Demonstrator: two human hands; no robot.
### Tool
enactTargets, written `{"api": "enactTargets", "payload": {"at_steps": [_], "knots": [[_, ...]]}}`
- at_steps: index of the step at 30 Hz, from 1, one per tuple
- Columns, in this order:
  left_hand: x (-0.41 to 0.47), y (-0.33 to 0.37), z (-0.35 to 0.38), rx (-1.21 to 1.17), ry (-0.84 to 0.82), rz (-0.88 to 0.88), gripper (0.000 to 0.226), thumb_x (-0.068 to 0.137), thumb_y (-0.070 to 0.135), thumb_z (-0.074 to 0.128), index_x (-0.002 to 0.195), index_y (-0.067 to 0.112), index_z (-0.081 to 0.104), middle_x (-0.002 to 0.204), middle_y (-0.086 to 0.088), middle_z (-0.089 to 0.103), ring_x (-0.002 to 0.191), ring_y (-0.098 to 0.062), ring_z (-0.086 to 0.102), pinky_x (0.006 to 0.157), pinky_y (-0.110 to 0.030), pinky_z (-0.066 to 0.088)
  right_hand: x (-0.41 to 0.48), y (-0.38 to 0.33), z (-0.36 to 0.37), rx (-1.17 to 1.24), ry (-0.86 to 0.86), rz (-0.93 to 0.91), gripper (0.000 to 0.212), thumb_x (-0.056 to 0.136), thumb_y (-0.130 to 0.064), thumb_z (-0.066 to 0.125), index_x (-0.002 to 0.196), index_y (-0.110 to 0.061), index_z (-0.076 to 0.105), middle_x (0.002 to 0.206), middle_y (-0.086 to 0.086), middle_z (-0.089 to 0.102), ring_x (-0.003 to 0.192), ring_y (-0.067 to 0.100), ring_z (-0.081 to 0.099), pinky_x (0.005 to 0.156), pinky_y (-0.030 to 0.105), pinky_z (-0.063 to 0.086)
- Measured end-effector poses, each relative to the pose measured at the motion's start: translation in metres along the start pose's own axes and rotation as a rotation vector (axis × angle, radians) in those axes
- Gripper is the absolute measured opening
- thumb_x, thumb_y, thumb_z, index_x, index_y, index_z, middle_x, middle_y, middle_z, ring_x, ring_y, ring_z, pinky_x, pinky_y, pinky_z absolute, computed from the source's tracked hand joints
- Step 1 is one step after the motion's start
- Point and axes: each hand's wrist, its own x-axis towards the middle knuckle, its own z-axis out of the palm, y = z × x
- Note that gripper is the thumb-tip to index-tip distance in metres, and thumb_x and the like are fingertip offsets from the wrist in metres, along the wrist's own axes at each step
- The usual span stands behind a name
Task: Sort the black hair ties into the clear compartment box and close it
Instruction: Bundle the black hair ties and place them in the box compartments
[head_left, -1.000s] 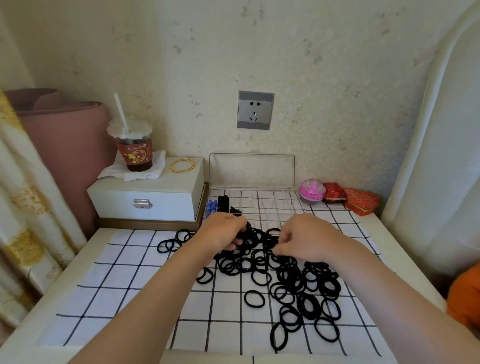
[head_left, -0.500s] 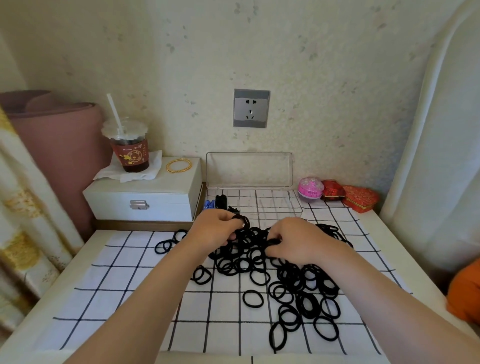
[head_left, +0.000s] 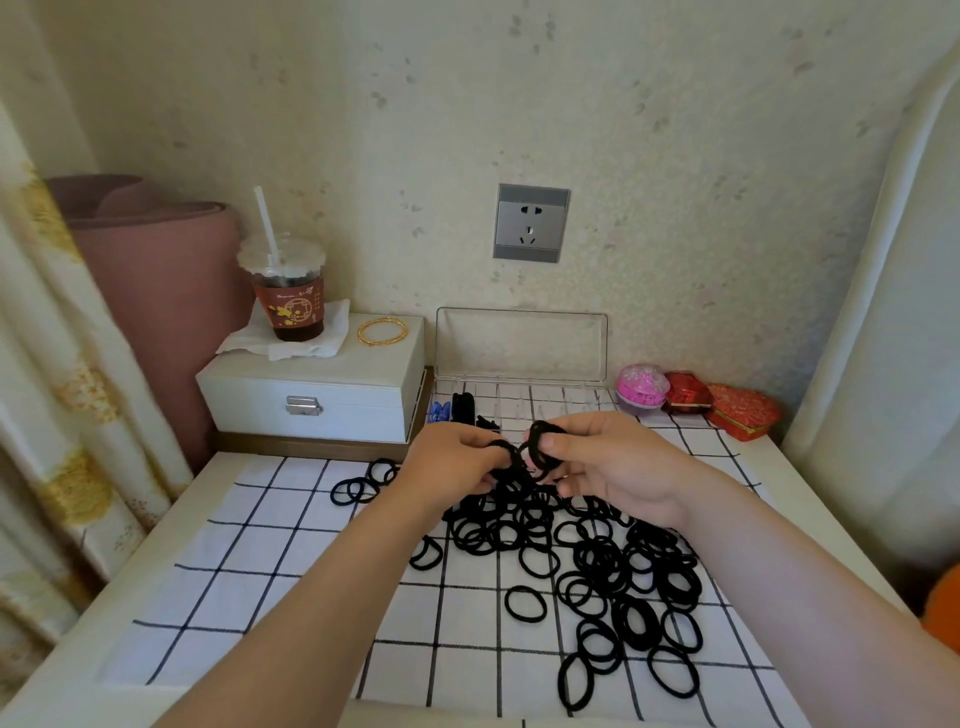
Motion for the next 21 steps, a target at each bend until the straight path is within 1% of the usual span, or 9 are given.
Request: {"api": "enactTargets", "payload": {"at_steps": [2, 4, 8, 10, 13, 16, 17, 19, 21], "knots": [[-0.004, 0.004, 0.002, -0.116, -0.104, -0.039, 0.017, 0.088, 0.02, 0.072, 0.105, 0.02, 0.076, 0.093, -0.002, 0.077, 0.088, -0.012, 0.073, 0.076, -0.023, 0.06, 0.003, 0.001, 0.007, -0.063, 0.072, -0.028, 0.017, 0.093, -0.007, 0.065, 0.108, -0.001, 0.073, 0.09, 0.013, 0.075, 0.07, 0.015, 0.067, 0.056, 0.023, 0.048], [-0.006, 0.008, 0.003, -0.23, -0.201, -0.076, 0.018, 0.09, 0.021, 0.07, 0.107, 0.017, 0.075, 0.095, -0.006, 0.078, 0.09, -0.013, 0.074, 0.08, -0.025, 0.06, 0.006, 0.002, 0.013, -0.135, 0.184, -0.063, 0.015, 0.092, -0.008, 0.068, 0.104, -0.004, 0.075, 0.084, 0.008, 0.076, 0.065, 0.012, 0.066, 0.052, 0.021, 0.047], [-0.006, 0.011, 0.004, -0.43, -0.267, -0.146, 0.025, 0.099, 0.023, 0.057, 0.112, 0.007, 0.07, 0.097, -0.011, 0.075, 0.091, -0.021, 0.072, 0.082, -0.032, 0.06, 0.009, 0.005, 0.018, -0.232, 0.341, -0.109, 0.009, 0.089, -0.01, 0.071, 0.096, -0.009, 0.078, 0.078, 0.006, 0.076, 0.059, 0.011, 0.066, 0.048, 0.023, 0.05], [-0.006, 0.009, 0.004, -0.409, -0.286, -0.121, 0.025, 0.096, 0.023, 0.062, 0.114, 0.008, 0.071, 0.101, -0.009, 0.075, 0.096, -0.023, 0.072, 0.084, -0.033, 0.059, 0.01, 0.006, 0.021, -0.263, 0.379, -0.122, 0.007, 0.088, -0.011, 0.073, 0.089, -0.013, 0.079, 0.077, 0.009, 0.077, 0.059, 0.013, 0.066, 0.051, 0.026, 0.052], [-0.006, 0.006, 0.003, -0.302, -0.257, -0.071, 0.021, 0.092, 0.01, 0.066, 0.113, 0.011, 0.073, 0.102, -0.008, 0.076, 0.098, -0.019, 0.073, 0.086, -0.029, 0.059, 0.011, 0.006, 0.024, -0.242, 0.36, -0.101, 0.007, 0.089, -0.012, 0.073, 0.089, -0.014, 0.079, 0.081, 0.015, 0.077, 0.063, 0.018, 0.067, 0.055, 0.031, 0.057], [-0.004, 0.004, 0.004, -0.291, -0.187, -0.095, 0.016, 0.092, 0.006, 0.066, 0.102, 0.014, 0.075, 0.096, -0.008, 0.077, 0.087, -0.016, 0.074, 0.079, -0.027, 0.061, 0.009, 0.004, 0.023, -0.161, 0.282, -0.044, 0.008, 0.091, -0.014, 0.071, 0.095, -0.013, 0.078, 0.084, 0.009, 0.077, 0.066, 0.016, 0.069, 0.056, 0.03, 0.059], [-0.004, 0.004, 0.004, -0.289, -0.164, -0.108, 0.013, 0.091, 0.006, 0.067, 0.099, 0.013, 0.075, 0.093, -0.009, 0.077, 0.082, -0.015, 0.074, 0.076, -0.027, 0.061, 0.009, 0.004, 0.022, -0.156, 0.285, -0.043, 0.009, 0.092, -0.014, 0.071, 0.096, -0.012, 0.078, 0.084, 0.009, 0.077, 0.067, 0.016, 0.069, 0.058, 0.03, 0.059], [-0.002, 0.003, 0.004, -0.266, -0.117, -0.126, 0.014, 0.089, 0.006, 0.069, 0.103, 0.007, 0.074, 0.094, -0.011, 0.076, 0.077, -0.014, 0.073, 0.071, -0.025, 0.061, 0.011, 0.006, 0.017, -0.179, 0.365, -0.058, 0.012, 0.092, -0.016, 0.071, 0.099, -0.01, 0.077, 0.078, 0.01, 0.075, 0.063, 0.014, 0.067, 0.059, 0.029, 0.059], [0.0, 0.001, 0.003, -0.233, -0.085, -0.138, 0.024, 0.088, 0.007, 0.071, 0.111, 0.003, 0.071, 0.097, -0.012, 0.075, 0.075, -0.014, 0.073, 0.068, -0.024, 0.06, 0.013, 0.006, 0.012, -0.182, 0.438, -0.074, 0.016, 0.092, -0.018, 0.071, 0.103, -0.008, 0.075, 0.07, 0.01, 0.071, 0.055, 0.014, 0.064, 0.056, 0.027, 0.057]]}}
